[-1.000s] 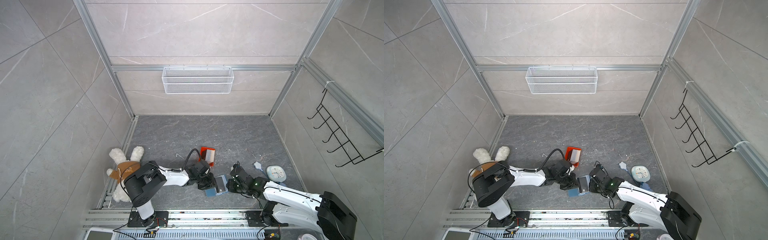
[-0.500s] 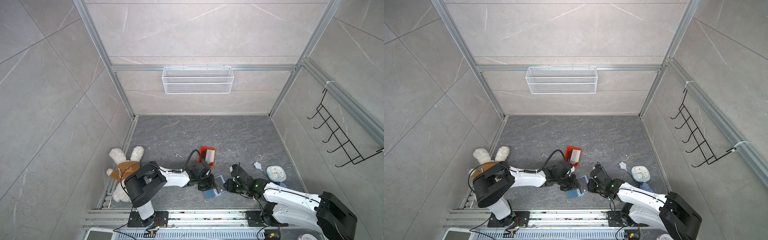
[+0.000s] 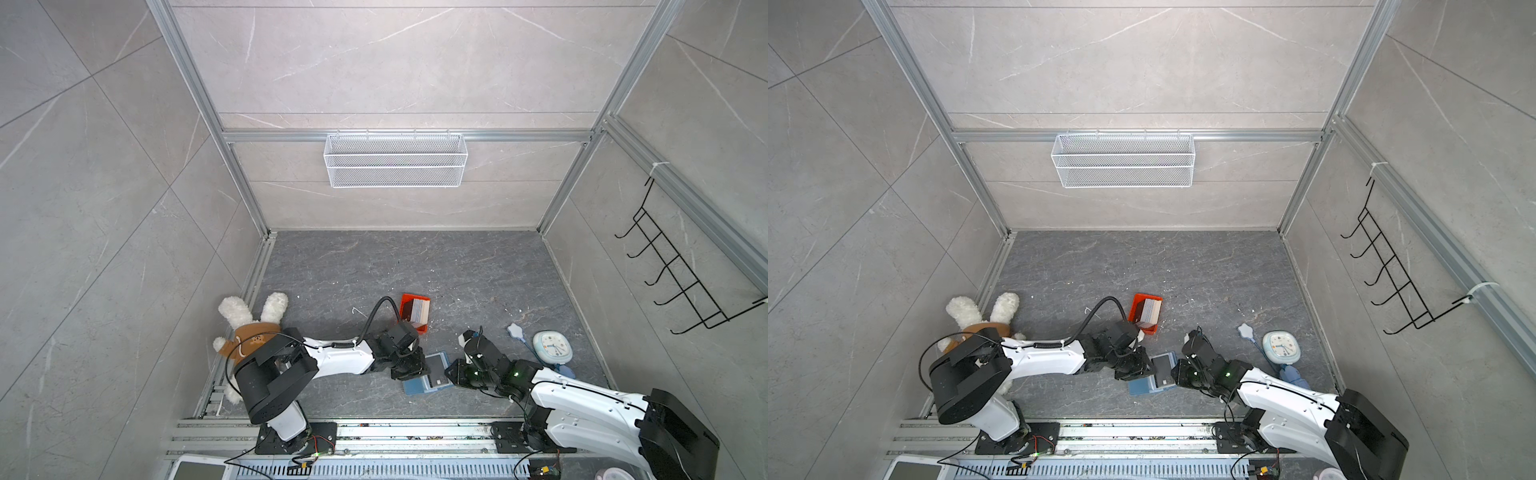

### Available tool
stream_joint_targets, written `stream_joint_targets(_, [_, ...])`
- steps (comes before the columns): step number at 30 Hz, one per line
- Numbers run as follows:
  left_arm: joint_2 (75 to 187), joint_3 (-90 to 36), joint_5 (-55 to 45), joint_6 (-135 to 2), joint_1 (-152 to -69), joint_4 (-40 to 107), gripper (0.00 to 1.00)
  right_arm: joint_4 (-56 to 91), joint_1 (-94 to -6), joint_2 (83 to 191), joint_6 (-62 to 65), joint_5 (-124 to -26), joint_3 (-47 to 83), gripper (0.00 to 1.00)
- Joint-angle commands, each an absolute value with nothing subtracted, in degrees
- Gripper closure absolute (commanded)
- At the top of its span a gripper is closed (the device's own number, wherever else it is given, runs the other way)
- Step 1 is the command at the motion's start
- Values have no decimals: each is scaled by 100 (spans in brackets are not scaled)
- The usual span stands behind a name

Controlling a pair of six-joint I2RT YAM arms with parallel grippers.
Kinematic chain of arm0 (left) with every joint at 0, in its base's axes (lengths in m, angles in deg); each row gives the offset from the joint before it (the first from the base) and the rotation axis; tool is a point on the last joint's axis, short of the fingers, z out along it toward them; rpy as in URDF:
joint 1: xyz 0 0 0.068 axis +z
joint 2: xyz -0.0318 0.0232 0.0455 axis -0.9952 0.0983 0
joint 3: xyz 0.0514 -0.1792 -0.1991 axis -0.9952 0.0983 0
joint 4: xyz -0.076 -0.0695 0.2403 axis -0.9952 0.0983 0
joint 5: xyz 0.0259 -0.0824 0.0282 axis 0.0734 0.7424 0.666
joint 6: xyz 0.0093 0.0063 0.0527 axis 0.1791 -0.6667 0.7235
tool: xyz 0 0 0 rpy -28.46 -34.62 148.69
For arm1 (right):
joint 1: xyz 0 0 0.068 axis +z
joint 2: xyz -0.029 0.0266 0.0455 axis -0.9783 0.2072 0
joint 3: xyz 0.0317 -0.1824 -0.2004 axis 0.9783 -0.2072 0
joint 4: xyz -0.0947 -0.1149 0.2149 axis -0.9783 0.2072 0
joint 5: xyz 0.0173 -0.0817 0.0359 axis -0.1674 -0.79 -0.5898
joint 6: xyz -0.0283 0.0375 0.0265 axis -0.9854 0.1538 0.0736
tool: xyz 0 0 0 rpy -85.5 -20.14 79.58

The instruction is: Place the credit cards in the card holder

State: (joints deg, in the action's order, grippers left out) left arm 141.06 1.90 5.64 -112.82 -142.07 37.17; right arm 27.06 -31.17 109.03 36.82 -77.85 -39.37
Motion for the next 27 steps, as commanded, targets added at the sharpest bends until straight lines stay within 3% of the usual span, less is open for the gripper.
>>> stream_joint_targets(1, [13895, 256, 416, -11089, -14175, 4103, 78, 2845, -3093, 10773, 3753, -7920, -3903, 74])
stream_joint_targets(9, [14237, 10, 544, -11112, -14279, 3915, 86, 3189, -3094, 10422, 3751, -8280, -3816, 74])
stream_joint_targets(16, [14541, -198, 538, -11097, -14359, 3883, 88, 2456, -3093, 10774, 3617, -7598, -3846, 71])
stream_joint_targets(27, [14674, -181, 434, -11073, -14368, 4015, 89, 2189, -3086, 11182, 3554, -7471, -3854, 71])
